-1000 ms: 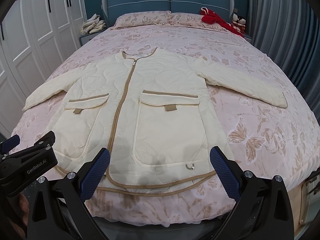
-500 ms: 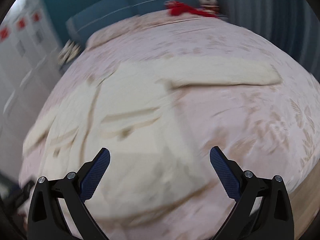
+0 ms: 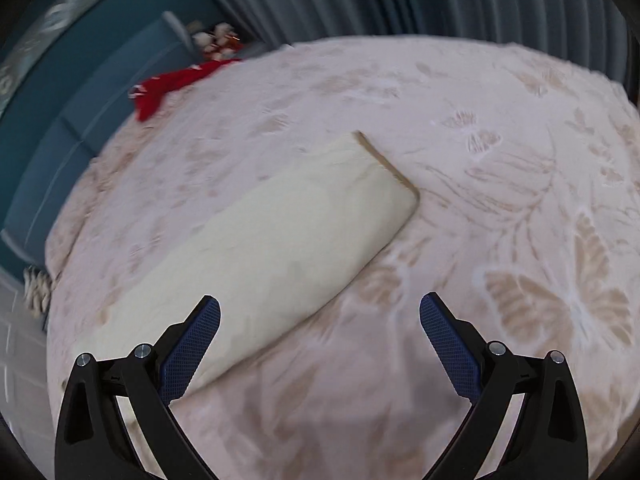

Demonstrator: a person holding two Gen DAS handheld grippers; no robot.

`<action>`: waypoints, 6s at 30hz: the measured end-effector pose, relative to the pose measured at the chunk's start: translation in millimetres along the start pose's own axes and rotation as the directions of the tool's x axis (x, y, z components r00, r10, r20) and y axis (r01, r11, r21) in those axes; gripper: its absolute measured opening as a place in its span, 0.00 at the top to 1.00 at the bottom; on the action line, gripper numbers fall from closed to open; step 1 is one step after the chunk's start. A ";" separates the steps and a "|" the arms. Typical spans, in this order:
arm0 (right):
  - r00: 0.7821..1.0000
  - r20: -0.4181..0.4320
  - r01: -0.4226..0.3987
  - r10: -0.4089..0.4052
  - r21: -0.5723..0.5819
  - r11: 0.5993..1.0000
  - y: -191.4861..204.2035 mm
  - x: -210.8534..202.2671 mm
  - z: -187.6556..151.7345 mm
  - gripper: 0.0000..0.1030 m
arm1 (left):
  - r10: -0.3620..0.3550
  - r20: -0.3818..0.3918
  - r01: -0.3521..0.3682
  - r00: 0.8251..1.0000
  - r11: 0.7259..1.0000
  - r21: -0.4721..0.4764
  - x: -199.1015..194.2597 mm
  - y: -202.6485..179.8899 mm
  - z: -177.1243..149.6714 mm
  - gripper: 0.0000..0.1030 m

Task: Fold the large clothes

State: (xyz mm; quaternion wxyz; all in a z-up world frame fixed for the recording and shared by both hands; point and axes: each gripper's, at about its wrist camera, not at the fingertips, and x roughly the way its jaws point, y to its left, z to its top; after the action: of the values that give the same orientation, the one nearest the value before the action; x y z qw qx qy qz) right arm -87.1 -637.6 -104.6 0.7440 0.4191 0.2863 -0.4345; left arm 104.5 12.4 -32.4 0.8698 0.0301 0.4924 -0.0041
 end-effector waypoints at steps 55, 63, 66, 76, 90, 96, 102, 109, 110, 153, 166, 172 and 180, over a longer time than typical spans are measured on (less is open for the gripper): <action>0.720 -0.577 -0.692 0.386 -0.549 0.469 326.2 -89.9 -323.4 0.43 | -0.445 -0.035 0.386 0.895 0.811 -0.440 119.3 75.8 81.9 0.05; 0.818 -0.415 -0.536 0.398 -0.301 0.788 259.6 -8.4 -208.3 0.43 | -0.454 -0.058 0.390 0.889 0.817 -0.426 153.7 30.5 102.1 0.25; 0.822 -0.397 -0.516 0.409 -0.212 0.830 254.4 18.2 -191.0 0.54 | -0.463 -0.092 0.390 0.882 0.825 -0.409 156.5 23.9 106.4 0.69; 0.819 -0.281 -0.570 0.499 -0.305 0.763 269.1 -11.6 -164.9 0.95 | -0.440 0.021 0.429 0.898 0.861 -0.274 110.4 27.3 112.5 0.92; 0.895 -0.340 -0.419 0.289 -0.420 0.805 244.8 54.4 -197.5 0.96 | -0.346 -0.059 0.327 0.936 0.921 -0.212 159.7 6.7 73.1 0.91; 0.933 -0.232 -0.356 0.275 -0.472 0.806 248.4 -7.9 -197.2 0.86 | -0.316 -0.028 0.310 0.948 0.942 -0.126 155.0 1.4 72.6 0.91; 0.882 -0.352 -0.471 0.313 -0.644 0.603 317.2 -44.9 -273.4 0.94 | -0.327 -0.017 0.322 0.945 0.939 -0.124 157.1 3.2 71.7 0.91; 0.879 -0.430 -0.451 0.206 -0.612 0.650 317.7 8.8 -313.4 1.00 | -0.350 -0.028 0.346 0.936 0.933 -0.103 166.7 8.2 91.3 0.90; 0.876 -0.434 -0.455 0.211 -0.598 0.660 316.7 10.8 -314.4 1.00 | -0.359 -0.028 0.355 0.933 0.929 -0.107 170.1 9.2 91.0 0.90; 0.815 -0.554 -0.565 0.170 -0.697 0.441 435.5 -46.9 -475.1 0.98 | -0.260 0.276 0.379 0.925 0.626 -0.682 199.7 357.4 171.3 0.95; 0.838 -0.458 -0.545 0.297 -0.737 0.400 315.8 -148.5 -389.6 0.80 | -0.524 0.435 0.557 0.732 0.828 0.061 -27.5 106.6 259.0 0.97; 0.856 -0.423 -0.516 0.297 -0.710 0.478 275.8 -147.9 -344.9 0.80 | -0.634 0.247 0.582 0.733 0.772 0.254 -27.9 -27.0 224.5 0.97; 0.865 -0.415 -0.500 0.283 -0.663 0.557 246.1 -132.3 -318.3 0.80 | -0.521 -0.126 0.533 0.844 0.792 0.297 84.4 -149.4 118.8 0.85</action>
State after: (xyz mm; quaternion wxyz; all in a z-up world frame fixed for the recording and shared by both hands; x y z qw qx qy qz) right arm 50.7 -239.4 -62.1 0.8825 0.1792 0.4332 -0.0387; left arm 244.2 -141.5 -50.9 0.8079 0.0327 0.4901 -0.3256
